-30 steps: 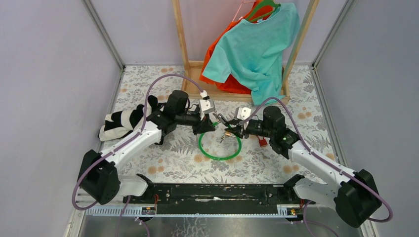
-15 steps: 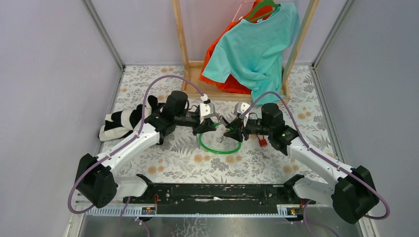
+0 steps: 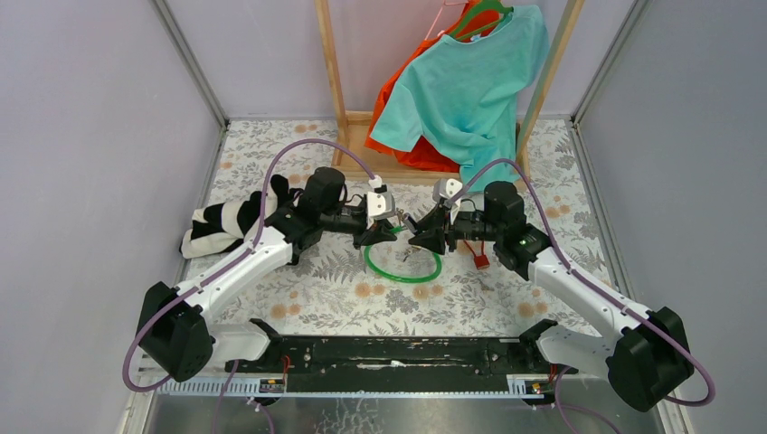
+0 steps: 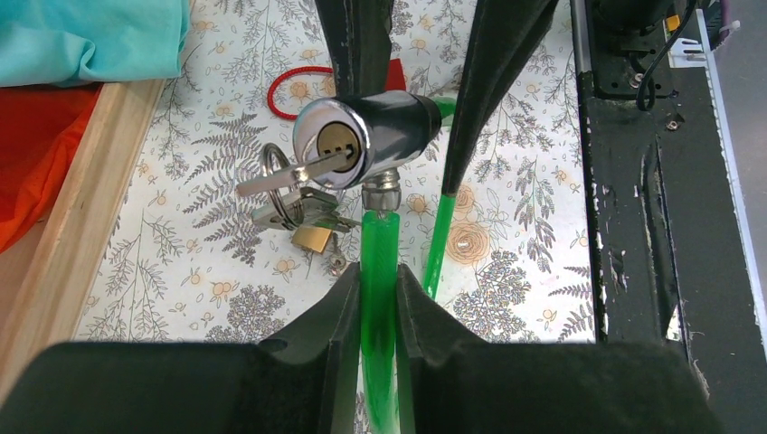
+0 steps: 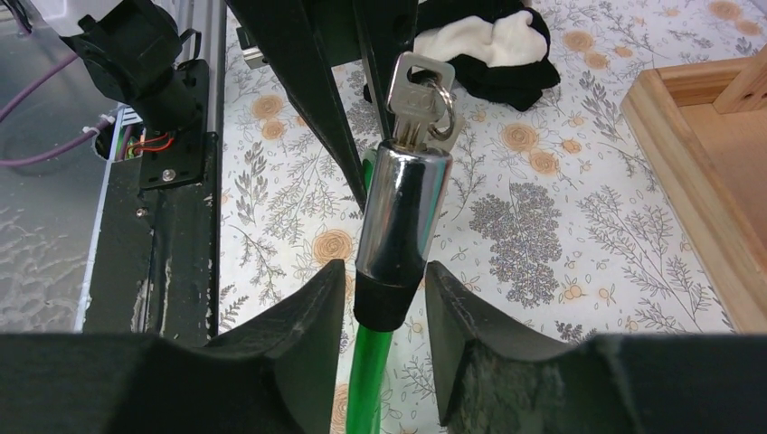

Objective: Lock with the key
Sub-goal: Lock the lock.

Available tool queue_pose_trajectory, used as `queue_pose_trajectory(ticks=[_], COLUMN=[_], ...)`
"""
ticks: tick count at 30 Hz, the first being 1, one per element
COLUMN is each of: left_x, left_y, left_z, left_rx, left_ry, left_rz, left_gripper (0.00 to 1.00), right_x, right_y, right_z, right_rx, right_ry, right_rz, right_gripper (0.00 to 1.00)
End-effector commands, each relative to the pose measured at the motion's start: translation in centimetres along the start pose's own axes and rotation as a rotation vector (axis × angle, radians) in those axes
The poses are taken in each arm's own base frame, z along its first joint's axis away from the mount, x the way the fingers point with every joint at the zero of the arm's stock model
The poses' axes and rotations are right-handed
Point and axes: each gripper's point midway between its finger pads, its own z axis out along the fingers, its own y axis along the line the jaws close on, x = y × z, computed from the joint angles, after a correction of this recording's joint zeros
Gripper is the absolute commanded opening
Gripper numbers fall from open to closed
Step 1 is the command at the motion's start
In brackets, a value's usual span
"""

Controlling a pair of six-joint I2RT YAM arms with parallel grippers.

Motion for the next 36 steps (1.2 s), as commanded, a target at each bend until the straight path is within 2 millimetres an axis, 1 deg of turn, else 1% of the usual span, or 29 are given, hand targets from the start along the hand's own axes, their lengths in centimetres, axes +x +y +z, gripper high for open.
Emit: queue_pose_trajectory(ticks=[1, 6, 10, 14, 18, 26, 28, 31, 34, 36], left_x=[-1.5, -1.4, -2.0, -2.7, -3.1, -3.1, -2.7, -2.0, -1.6, -1.6], left_y=[-0.1, -0.3, -0.4, -0.4, -0.4, -0.5, -0.6, -0.9, -1.2, -1.4], left_z=[0.0, 0.2, 0.3, 0.4, 0.6, 1.0, 1.0, 0.9, 0.6, 0.4], left_rx=[0.008, 0.016, 0.024, 0.027, 0.036, 0.042, 0.044, 0.052, 0.061, 0.065], left_ry=[-0.046, -0.045, -0.060, -0.087, -0.108, -0.108, -0.099, -0.079, -0.062, -0.053], left_rz=[0.063, 0.062, 0.044, 0.027, 0.000, 0.005, 0.018, 0.042, 0.062, 0.075], left_gripper=[0.00, 0.00, 0.00, 0.00, 0.00, 0.01, 0.04, 0.10, 0.19, 0.30], right_x=[-2.8, -2.5, -1.6, -0.6, -0.3, 1.7, 1.8, 2.2, 2.3, 2.3], right_y=[0.2, 0.0, -0.3, -0.3, -0.2, 0.2, 0.2, 0.1, 0.2, 0.2], right_z=[-0.2, -0.1, 0.1, 0.3, 0.5, 1.0, 1.0, 0.8, 0.5, 0.4], right_rx=[-0.017, -0.014, -0.011, -0.009, -0.012, -0.017, -0.017, -0.014, -0.013, -0.013], right_ry=[-0.053, -0.047, -0.038, -0.032, -0.027, 0.017, 0.023, 0.039, 0.053, 0.061], right_rz=[-0.034, -0.038, -0.041, -0.039, -0.036, -0.065, -0.073, -0.111, -0.130, -0.138], right_gripper=[0.40, 0.21, 0.10, 0.07, 0.06, 0.03, 0.03, 0.02, 0.01, 0.00])
